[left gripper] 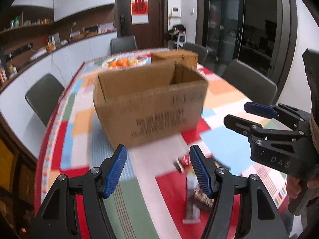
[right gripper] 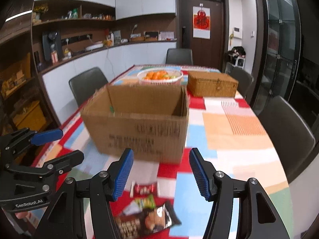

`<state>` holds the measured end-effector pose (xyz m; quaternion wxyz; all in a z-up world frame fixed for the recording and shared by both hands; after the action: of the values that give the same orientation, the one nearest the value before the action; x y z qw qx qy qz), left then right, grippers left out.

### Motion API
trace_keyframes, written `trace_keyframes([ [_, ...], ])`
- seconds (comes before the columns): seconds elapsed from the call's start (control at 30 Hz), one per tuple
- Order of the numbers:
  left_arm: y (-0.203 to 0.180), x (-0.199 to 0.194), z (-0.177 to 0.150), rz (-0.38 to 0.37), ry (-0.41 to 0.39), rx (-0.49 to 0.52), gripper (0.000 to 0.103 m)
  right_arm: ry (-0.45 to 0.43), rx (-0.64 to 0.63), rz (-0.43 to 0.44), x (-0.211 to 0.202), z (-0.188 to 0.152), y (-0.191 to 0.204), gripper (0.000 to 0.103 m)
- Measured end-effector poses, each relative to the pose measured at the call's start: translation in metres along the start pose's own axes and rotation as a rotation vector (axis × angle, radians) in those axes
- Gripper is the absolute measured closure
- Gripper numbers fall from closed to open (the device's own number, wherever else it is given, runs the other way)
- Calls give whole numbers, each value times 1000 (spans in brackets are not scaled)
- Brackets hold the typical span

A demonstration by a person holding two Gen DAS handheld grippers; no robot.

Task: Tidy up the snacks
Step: 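Move both tools back to the remaining snacks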

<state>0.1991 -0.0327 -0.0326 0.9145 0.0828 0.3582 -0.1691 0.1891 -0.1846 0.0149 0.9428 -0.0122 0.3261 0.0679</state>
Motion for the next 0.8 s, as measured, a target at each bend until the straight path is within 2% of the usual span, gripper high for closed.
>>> trace_keyframes([
  [0.17, -8, 11, -25, -4, 43, 23, 39, 78, -2, 0, 5, -33, 2, 44],
  [0.43, -18, 37, -35, -61, 60, 131, 39, 195, 62, -23, 19, -73, -8, 44],
  [0.8, -26, 65, -34, -123, 62, 321, 39, 356, 326, 15, 39, -110, -21, 44],
])
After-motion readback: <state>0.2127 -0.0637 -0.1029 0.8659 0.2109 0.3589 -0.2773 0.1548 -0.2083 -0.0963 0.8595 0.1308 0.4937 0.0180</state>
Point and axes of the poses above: each gripper's, at about its wrist camera, not at the fingertips, and x roughly the way its jaws point, y to its left, z to its top, the point moved 2 cm from there along x, roughly the way its jaws point, and after that the axes turned 3 degrees about x, right-handed, at the moved point
